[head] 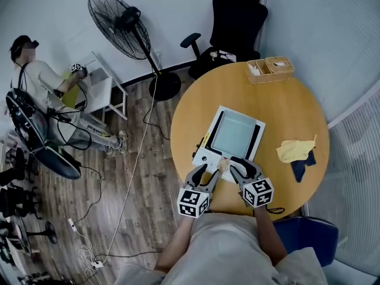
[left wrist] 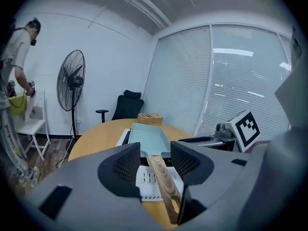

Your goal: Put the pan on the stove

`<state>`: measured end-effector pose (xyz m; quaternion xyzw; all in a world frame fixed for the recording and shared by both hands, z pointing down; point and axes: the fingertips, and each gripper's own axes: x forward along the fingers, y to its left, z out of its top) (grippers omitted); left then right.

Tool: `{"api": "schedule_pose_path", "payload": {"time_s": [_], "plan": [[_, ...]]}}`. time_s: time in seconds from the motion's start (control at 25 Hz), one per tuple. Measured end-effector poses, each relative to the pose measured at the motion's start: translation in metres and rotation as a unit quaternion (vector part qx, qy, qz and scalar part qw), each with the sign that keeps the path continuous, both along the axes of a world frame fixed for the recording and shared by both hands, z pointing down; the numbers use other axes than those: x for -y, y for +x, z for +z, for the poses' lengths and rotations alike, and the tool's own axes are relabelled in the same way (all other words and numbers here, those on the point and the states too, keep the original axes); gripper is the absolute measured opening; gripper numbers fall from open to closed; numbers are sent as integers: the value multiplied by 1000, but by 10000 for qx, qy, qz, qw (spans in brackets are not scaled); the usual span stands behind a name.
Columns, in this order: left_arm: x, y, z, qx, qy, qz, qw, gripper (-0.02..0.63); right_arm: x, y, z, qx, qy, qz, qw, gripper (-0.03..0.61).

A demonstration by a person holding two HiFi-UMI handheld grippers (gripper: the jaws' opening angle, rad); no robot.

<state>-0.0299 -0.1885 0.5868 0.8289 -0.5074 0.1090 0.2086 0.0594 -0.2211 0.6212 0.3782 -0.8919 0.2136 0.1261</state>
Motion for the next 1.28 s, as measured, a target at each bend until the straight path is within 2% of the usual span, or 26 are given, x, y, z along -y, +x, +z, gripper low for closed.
{"api": "schedule_pose_path", "payload": {"time_s": [0.08,0.2,0.4,0.56,0.8,1.04,1.28], "plan": [[3,-1,-1,7,-3,9,10000,212,4,2,0,-13,-10,37,10000,201],[4,-3,-4,-87,-5,64,9999,204,6,1,-1,31,-49,65,10000,148],[9,-11,-2,77,2,28,10000,94,10,6,3,27,-97,201,9997,75],[7,-19,-1,-95,-54,-83,9999,29,10,12,4,183,-159,306,9992,26],[7,-22,6,-97,-197,-168,9996,28,12,18,9,125,-222,346,9991,23],[8,-25,14,171,-283,-238,9992,29,11,23,9,57,-174,366,9992,23],[9,-23,14,201,-291,-200,9992,29,12,27,10,89,-219,431,9988,23]]}}
